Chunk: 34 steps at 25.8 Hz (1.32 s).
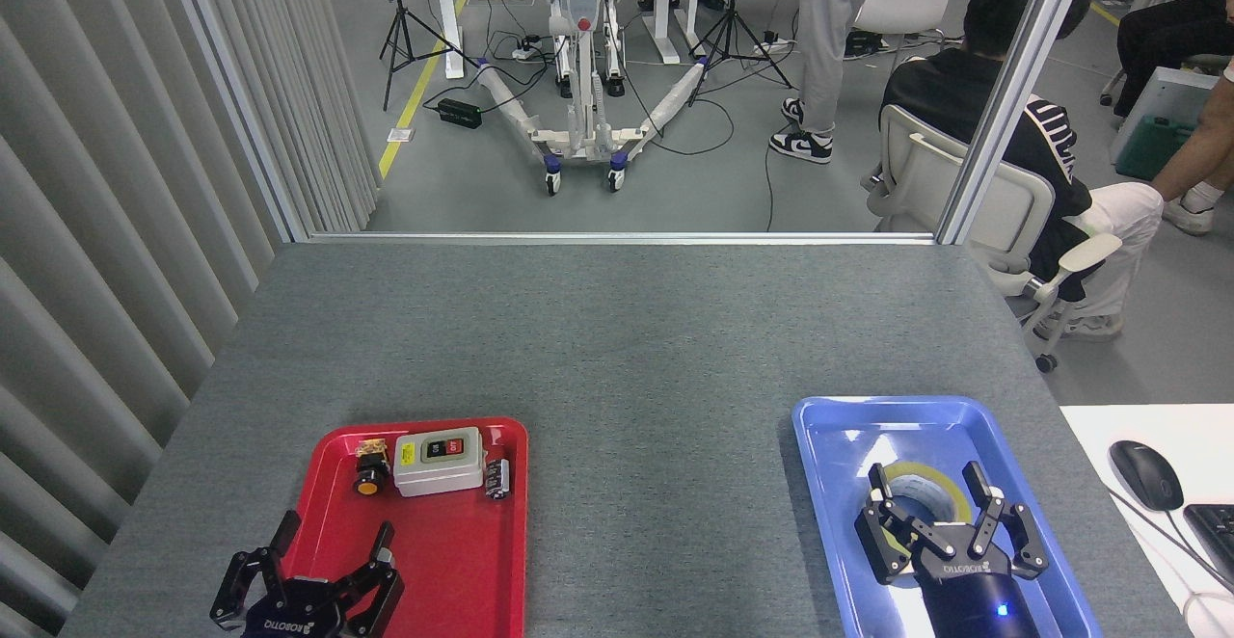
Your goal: Place and move tape with both arms
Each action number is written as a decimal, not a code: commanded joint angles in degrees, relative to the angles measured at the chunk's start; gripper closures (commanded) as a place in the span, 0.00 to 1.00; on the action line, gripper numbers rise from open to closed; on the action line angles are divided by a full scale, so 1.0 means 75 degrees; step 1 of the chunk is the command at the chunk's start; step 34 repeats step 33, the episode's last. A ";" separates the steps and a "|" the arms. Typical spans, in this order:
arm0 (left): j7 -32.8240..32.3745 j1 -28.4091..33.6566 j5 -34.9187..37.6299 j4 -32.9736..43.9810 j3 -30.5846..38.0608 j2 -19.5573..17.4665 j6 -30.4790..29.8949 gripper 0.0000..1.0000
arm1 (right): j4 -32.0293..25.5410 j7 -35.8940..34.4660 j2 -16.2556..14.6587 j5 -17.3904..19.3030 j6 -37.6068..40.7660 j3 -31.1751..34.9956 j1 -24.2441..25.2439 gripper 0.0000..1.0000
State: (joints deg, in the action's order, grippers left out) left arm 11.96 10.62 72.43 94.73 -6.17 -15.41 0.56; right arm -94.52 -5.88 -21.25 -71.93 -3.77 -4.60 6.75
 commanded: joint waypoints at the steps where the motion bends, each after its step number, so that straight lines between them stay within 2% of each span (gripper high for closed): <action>1: -0.0013 0.0001 -0.0094 -0.0010 0.0014 0.0004 -0.0051 0.01 | -0.0101 -0.0364 0.0419 -0.0253 0.0128 0.0250 0.0565 0.01; 9: -0.0036 -0.0010 -0.0212 -0.0033 0.0202 0.0098 -0.0016 0.01 | -0.0324 -0.0352 0.0689 -0.0276 -0.0188 0.0262 0.1197 0.01; 34: -0.0048 0.0013 -0.0282 -0.0056 0.0155 0.0098 -0.0051 0.01 | -0.0429 -0.0329 0.0619 -0.0288 -0.0423 0.0144 0.1279 0.00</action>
